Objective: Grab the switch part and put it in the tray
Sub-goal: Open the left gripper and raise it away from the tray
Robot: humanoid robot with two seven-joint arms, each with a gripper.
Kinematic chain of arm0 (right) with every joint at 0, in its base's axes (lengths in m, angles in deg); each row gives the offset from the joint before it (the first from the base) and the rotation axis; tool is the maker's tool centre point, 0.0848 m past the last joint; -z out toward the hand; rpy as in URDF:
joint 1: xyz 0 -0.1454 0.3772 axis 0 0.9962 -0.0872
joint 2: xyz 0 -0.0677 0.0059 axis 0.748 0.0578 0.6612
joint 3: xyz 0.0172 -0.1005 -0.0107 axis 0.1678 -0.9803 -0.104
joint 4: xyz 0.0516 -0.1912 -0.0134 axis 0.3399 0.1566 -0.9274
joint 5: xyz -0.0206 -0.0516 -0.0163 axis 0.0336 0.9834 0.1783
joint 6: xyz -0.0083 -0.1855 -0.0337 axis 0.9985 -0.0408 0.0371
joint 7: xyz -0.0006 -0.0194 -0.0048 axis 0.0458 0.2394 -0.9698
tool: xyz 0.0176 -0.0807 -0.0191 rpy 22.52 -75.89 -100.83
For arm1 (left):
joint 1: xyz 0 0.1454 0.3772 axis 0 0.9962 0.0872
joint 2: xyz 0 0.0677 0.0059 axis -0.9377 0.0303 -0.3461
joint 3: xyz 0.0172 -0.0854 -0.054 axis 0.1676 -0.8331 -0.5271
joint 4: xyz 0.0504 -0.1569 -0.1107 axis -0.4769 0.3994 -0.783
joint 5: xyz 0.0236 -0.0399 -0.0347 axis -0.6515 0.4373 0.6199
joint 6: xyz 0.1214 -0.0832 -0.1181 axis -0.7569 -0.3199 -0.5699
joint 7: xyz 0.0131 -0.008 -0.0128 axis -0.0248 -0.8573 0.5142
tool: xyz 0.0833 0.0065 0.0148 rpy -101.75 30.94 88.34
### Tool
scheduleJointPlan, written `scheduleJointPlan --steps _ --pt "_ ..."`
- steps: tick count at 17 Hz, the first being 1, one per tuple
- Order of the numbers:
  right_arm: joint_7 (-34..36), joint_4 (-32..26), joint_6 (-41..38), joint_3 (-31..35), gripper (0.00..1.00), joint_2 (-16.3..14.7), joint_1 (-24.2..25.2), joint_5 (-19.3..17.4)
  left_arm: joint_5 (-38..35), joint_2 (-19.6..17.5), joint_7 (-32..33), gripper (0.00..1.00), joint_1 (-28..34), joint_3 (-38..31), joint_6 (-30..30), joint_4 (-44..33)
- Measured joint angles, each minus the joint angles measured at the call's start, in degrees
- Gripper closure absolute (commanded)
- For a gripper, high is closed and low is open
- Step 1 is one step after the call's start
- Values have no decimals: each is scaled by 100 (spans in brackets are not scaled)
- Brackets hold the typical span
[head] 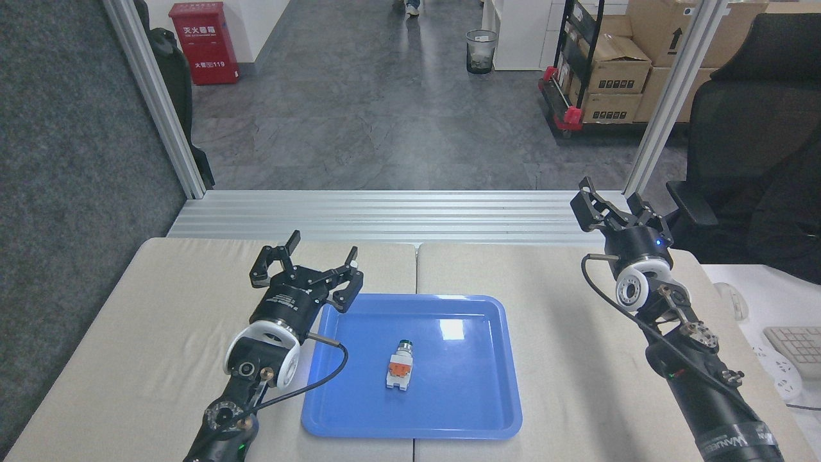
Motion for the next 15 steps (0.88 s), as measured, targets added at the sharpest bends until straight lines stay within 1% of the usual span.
scheduleJointPlan --steps 6,9,11,15 --pt "5 0 0 0 1 0 0 0 253 -107 -177 0 -293 -631 171 234" --pt "5 0 0 0 1 0 0 0 293 -128 -161 0 -460 -755 179 348" --pt "5 0 0 0 1 0 0 0 313 -132 -165 3 -549 -843 179 442" --pt "5 0 0 0 1 1 1 0 297 8 -248 3 -633 -925 299 569"
